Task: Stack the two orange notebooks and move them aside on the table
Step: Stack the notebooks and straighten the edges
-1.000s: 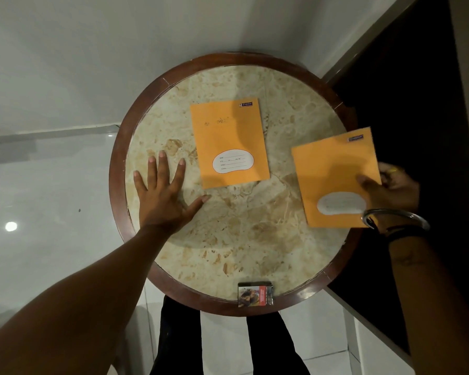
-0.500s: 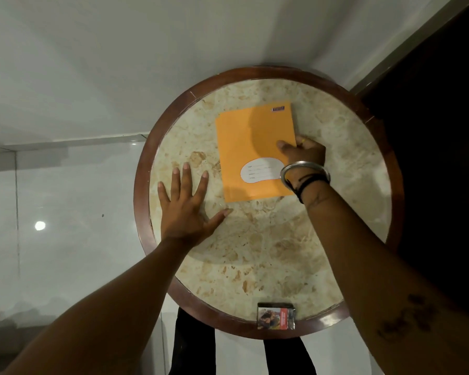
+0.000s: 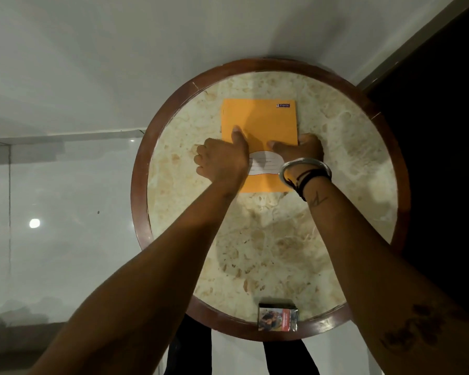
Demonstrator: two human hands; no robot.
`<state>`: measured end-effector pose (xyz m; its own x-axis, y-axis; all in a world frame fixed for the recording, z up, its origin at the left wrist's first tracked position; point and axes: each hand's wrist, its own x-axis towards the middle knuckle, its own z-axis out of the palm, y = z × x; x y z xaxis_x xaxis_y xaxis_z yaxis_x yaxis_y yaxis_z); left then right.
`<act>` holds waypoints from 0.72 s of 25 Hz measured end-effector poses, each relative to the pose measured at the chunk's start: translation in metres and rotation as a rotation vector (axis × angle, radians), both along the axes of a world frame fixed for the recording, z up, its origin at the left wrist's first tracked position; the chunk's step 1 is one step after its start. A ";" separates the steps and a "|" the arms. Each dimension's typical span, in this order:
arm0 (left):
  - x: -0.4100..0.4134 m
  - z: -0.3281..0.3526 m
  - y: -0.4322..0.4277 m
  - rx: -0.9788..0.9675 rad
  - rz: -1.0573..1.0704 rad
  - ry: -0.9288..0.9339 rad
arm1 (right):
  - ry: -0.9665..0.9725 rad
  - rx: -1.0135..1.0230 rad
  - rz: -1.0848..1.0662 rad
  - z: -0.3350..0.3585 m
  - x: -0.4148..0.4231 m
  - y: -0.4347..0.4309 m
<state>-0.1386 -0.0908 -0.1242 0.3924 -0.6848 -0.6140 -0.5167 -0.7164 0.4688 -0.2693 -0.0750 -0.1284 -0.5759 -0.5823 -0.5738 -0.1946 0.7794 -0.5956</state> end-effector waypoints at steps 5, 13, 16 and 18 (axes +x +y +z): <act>0.001 0.016 0.008 -0.329 0.161 0.435 | -0.161 -0.248 -0.141 0.022 -0.002 0.012; 0.022 -0.001 0.093 -0.754 -0.384 0.563 | -0.138 -0.597 0.003 0.025 0.007 0.095; 0.021 -0.013 0.086 -0.752 -0.443 0.401 | -0.130 -0.565 0.010 0.020 -0.007 0.089; 0.006 -0.008 0.067 -0.722 -0.424 0.307 | -0.091 -0.574 -0.048 0.025 -0.020 0.076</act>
<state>-0.1327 -0.0239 -0.1319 -0.0923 -0.9956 -0.0131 -0.4484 0.0298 0.8934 -0.2889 0.0007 -0.1038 -0.5723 -0.7893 -0.2225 -0.0950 0.3333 -0.9380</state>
